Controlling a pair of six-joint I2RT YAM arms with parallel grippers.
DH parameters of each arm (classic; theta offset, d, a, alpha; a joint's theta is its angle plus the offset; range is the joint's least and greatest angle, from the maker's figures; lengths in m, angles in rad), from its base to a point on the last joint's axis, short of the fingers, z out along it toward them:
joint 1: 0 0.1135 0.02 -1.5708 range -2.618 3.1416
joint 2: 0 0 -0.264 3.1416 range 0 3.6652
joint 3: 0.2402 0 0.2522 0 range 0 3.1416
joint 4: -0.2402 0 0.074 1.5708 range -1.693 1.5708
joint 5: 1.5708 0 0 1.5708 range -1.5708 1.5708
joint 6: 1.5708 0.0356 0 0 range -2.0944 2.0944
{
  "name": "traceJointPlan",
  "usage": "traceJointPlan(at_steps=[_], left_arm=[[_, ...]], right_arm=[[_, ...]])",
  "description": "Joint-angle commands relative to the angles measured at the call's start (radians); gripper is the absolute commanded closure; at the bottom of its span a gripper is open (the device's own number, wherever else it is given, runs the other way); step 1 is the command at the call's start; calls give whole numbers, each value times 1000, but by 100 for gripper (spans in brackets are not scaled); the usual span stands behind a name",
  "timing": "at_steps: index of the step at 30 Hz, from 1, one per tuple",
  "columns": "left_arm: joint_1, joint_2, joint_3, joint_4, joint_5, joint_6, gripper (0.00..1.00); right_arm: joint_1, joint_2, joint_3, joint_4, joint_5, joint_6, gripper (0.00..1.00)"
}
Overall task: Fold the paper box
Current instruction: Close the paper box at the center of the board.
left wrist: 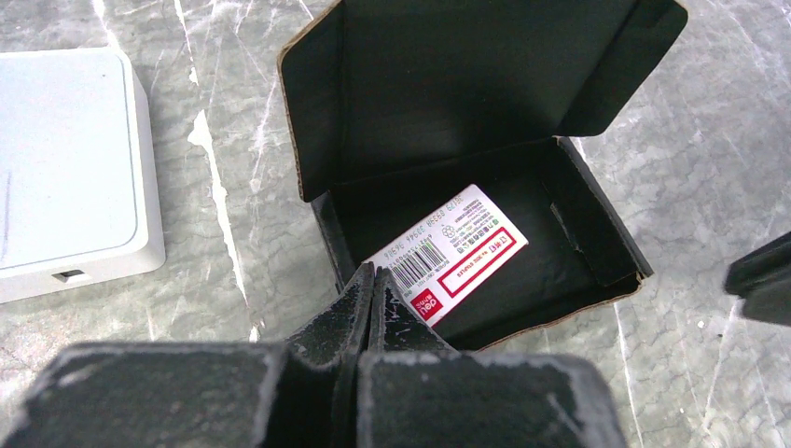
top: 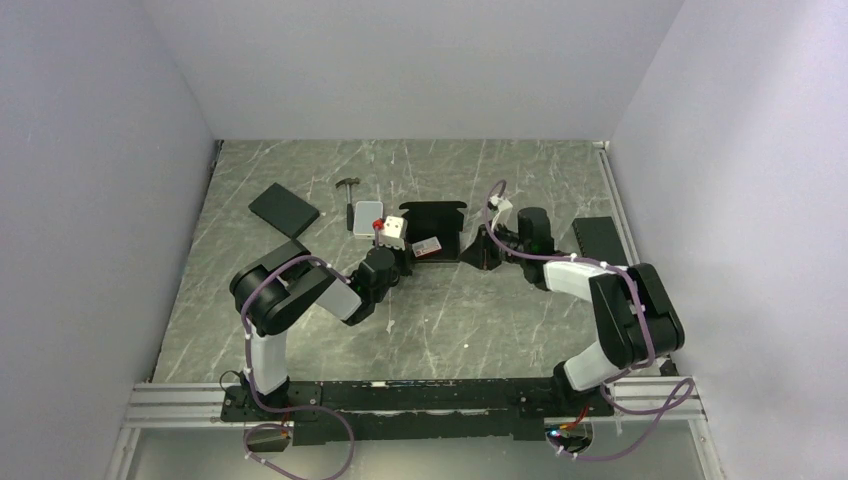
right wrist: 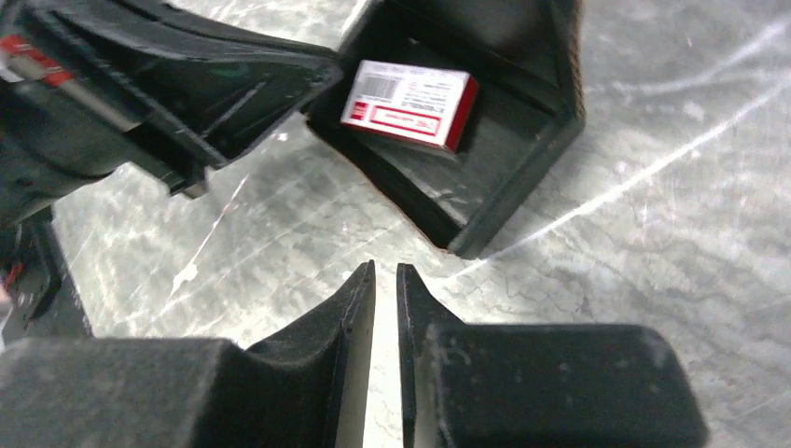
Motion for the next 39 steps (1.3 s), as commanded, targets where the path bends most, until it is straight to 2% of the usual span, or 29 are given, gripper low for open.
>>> traceJointPlan(at_steps=[1, 5, 6, 7, 10, 11, 12, 14, 16, 18, 21, 23, 27, 31, 33, 39], left_arm=[[-4, -10, 3, -62, -9, 31, 100], [-4, -14, -2, -57, -8, 34, 100], [-4, -12, -2, -55, -8, 32, 100], [-4, -12, -2, -52, -5, 32, 100], [-4, -11, 1, -53, 1, 35, 100], [-4, -13, 1, -54, 2, 37, 100], [-4, -15, 2, -55, 4, 38, 100], [-4, -22, 3, -64, 10, 36, 100], [-4, -26, 7, -72, 19, 38, 100], [-4, -28, 9, -75, 26, 35, 100], [-4, -25, 18, -84, 38, 35, 100], [-4, -22, 25, -87, 41, 36, 100], [-4, -19, 24, -82, 48, 31, 100], [-4, -13, 31, -86, 51, 37, 100], [-4, -19, 33, -89, 51, 40, 100], [-3, -86, 43, -141, 63, 42, 100]], right_arm=[[-44, -95, 135, -281, -252, -332, 84], [-66, -170, 264, -684, -391, -784, 88], [-70, -184, 299, -738, -399, -870, 88], [-73, -198, 324, -758, -401, -922, 82], [-74, -154, 396, -783, -357, -933, 18], [-73, -90, 471, -881, -361, -994, 7], [-69, -12, 583, -1006, -347, -1059, 4], [-62, 153, 820, -1244, -367, -1153, 9], [-57, 188, 891, -1241, -352, -1187, 7], [-34, 197, 931, -1217, -273, -1238, 3], [4, 336, 1144, -1398, -190, -1374, 4], [16, 412, 1238, -1451, -161, -1379, 5], [30, 467, 1301, -1393, -133, -1326, 5], [44, 577, 1442, -1485, -122, -1351, 7], [53, 631, 1503, -1532, -121, -1360, 11], [73, 711, 1569, -1570, -104, -1357, 35]])
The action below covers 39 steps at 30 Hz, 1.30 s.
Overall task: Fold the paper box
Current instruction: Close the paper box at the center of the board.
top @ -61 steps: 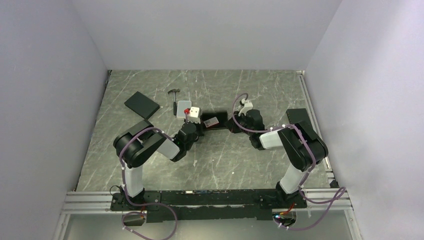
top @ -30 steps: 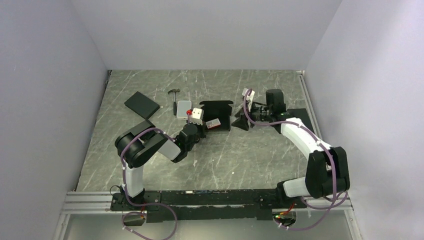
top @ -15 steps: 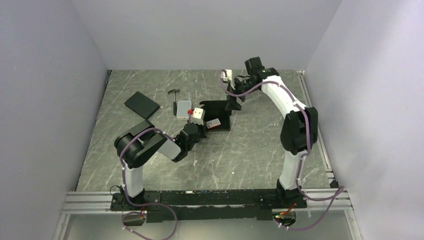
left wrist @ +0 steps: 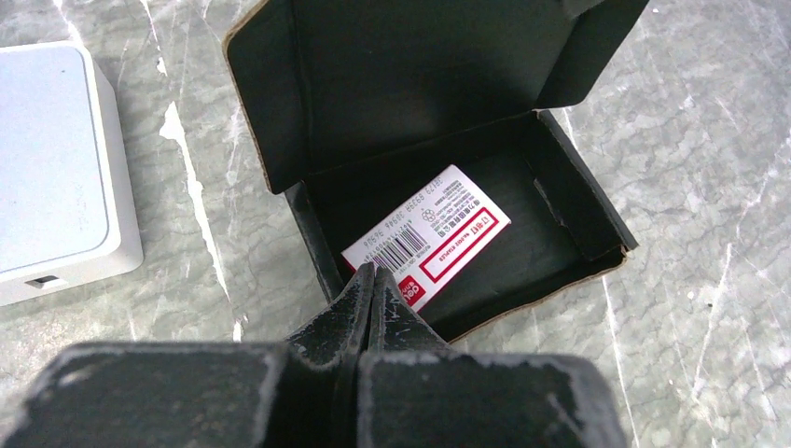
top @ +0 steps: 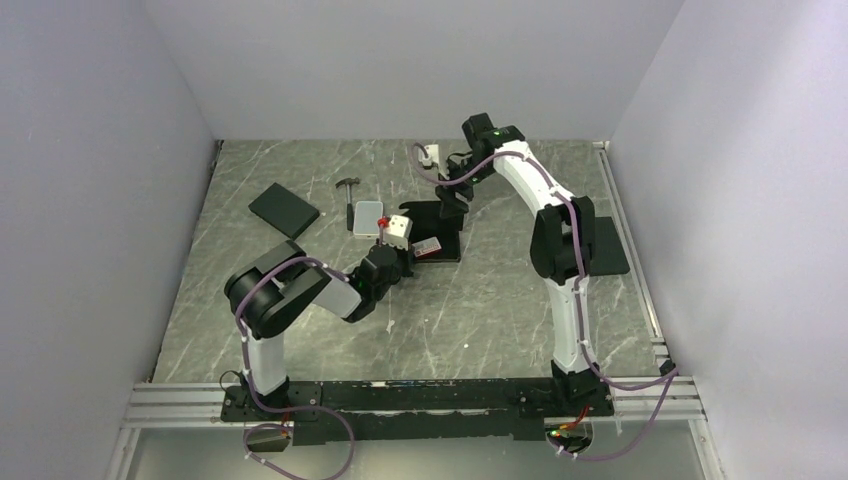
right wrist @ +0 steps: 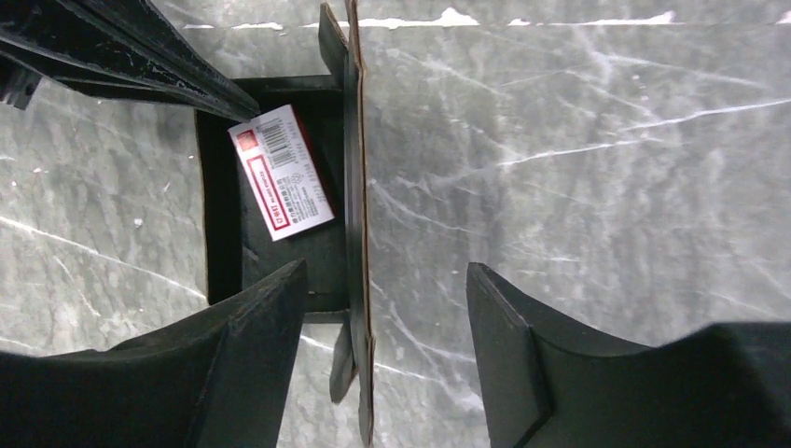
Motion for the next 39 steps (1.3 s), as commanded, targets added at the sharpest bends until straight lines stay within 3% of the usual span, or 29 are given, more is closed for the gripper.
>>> traceJointPlan(at_steps=[1, 3, 7, 10, 12, 15, 18, 21, 24, 31, 39], left_arm=[[-3, -78, 28, -81, 26, 22, 100], [-3, -102, 41, -117, 53, 21, 96], [-2, -156, 50, -198, 90, -1, 86], [-1, -221, 26, -246, 101, -25, 73], [4, -286, 8, -313, 98, -46, 59], [48, -401, -20, -429, 134, -78, 43], [181, -489, -54, -488, 307, -106, 36], [312, -501, -69, -471, 504, -143, 37], [361, -456, -38, -472, 554, -141, 45], [368, -184, 96, -349, 638, -171, 84], [368, -28, 210, -303, 572, -176, 90]], right_arm=[[15, 37, 79, -87, 8, -29, 42], [15, 49, 89, -97, 7, -43, 58], [14, 29, 52, -68, 2, -56, 78], [11, -3, 16, -40, -3, -63, 92], [10, -19, -3, -35, -6, -66, 99], [9, -45, -43, -25, -12, -69, 100], [9, -94, -114, 14, -17, -58, 100], [9, -125, -152, 31, -19, -41, 100], [9, -130, -156, 30, -19, -21, 100], [9, -148, -207, 89, -2, 51, 100], [8, -173, -261, 114, 4, 54, 100]])
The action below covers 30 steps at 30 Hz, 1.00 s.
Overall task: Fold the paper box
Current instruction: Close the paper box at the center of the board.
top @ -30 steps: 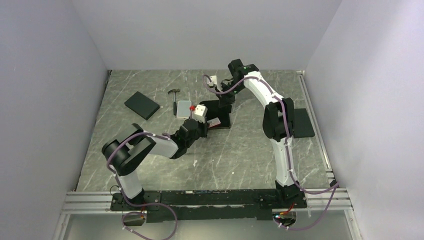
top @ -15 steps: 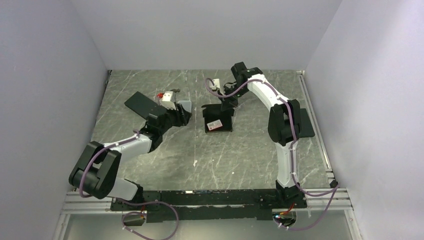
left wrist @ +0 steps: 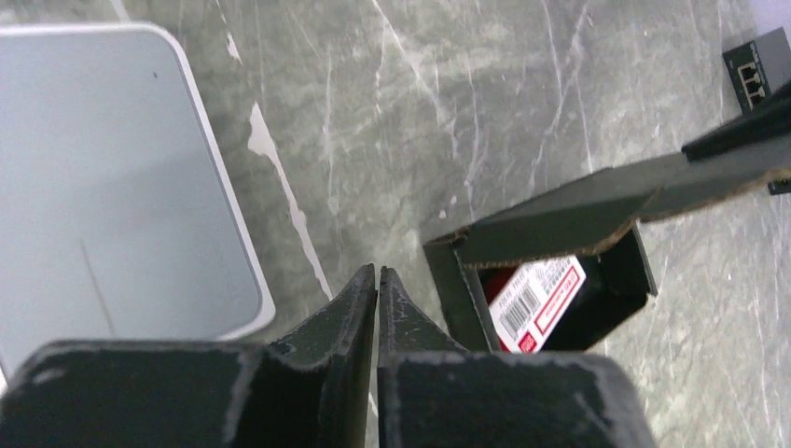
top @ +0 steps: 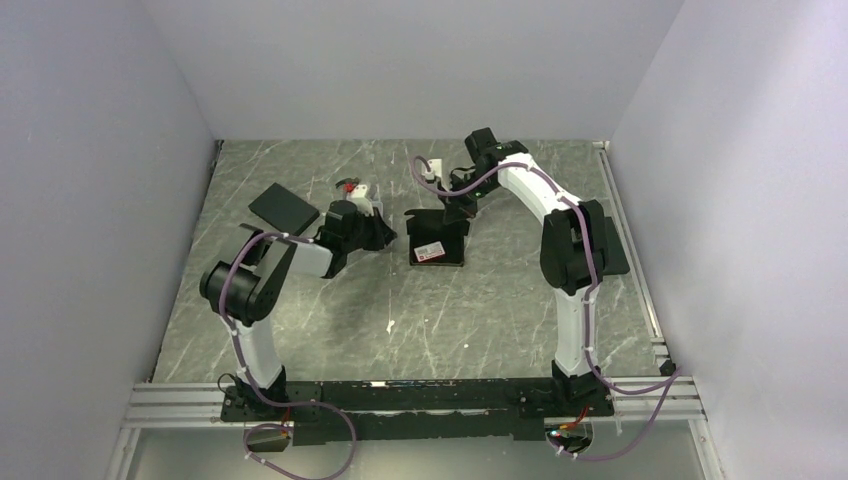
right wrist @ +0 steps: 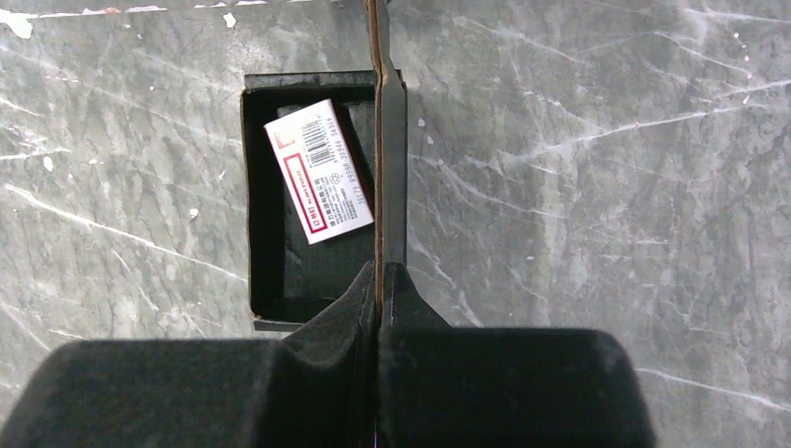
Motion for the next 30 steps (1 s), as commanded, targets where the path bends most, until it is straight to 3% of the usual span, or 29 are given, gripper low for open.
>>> traceJointPlan(at_steps=[1, 10, 18, 30], left_arm=[[-1, 21, 64, 81, -25, -2, 90], [-14, 91, 133, 119, 54, -32, 95], [-57, 95, 105, 165, 103, -45, 99], [-77, 80, 66, 156, 74, -76, 100]], right_arm=[[-5, -67, -16, 27, -13, 7, 100], [2, -67, -27, 42, 4, 21, 100], [16, -81, -54, 93, 64, 69, 100], [96, -195, -246, 269, 249, 139, 100]])
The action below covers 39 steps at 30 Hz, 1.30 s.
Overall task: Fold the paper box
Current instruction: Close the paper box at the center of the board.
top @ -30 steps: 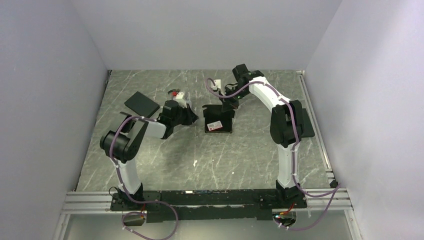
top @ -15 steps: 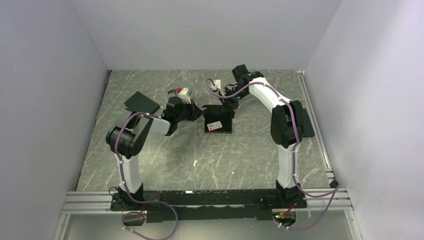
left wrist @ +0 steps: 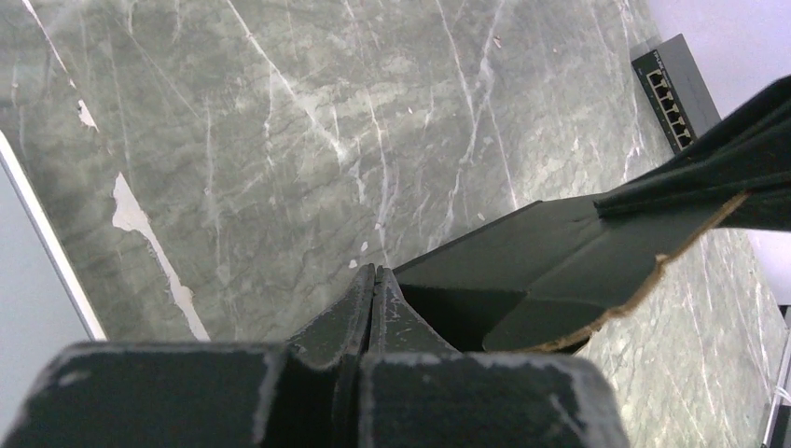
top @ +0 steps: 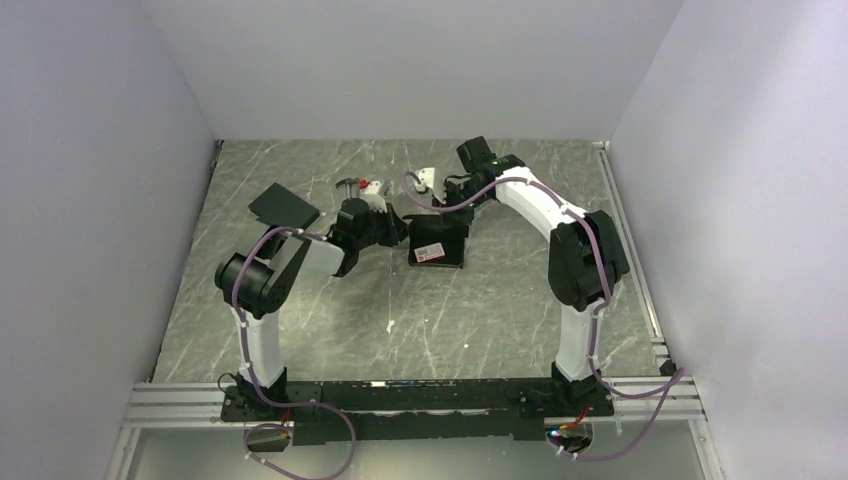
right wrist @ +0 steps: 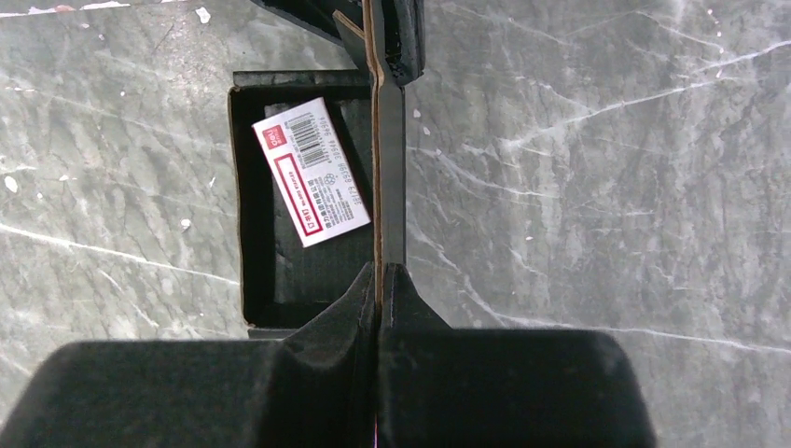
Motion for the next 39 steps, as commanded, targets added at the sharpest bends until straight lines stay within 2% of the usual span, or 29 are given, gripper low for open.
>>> traceJointPlan(at_steps=[1, 6, 16, 33, 39], left_arm=[[-20, -17, -22, 26, 19, -31, 100], [-21, -23, -43, 52, 27, -55, 100], [-46, -44, -47, 54, 47, -78, 100], [-51, -71, -94, 34, 27, -77, 99], [-51, -107, -123, 24, 6, -78, 99]], right_arm=[[45, -86, -111, 144, 128, 37, 100], [72, -136, -229, 240, 200, 66, 100], [84, -135, -244, 235, 209, 56, 100], [152, -221, -417, 318, 307, -7, 100], [157, -220, -419, 313, 325, -15, 100]])
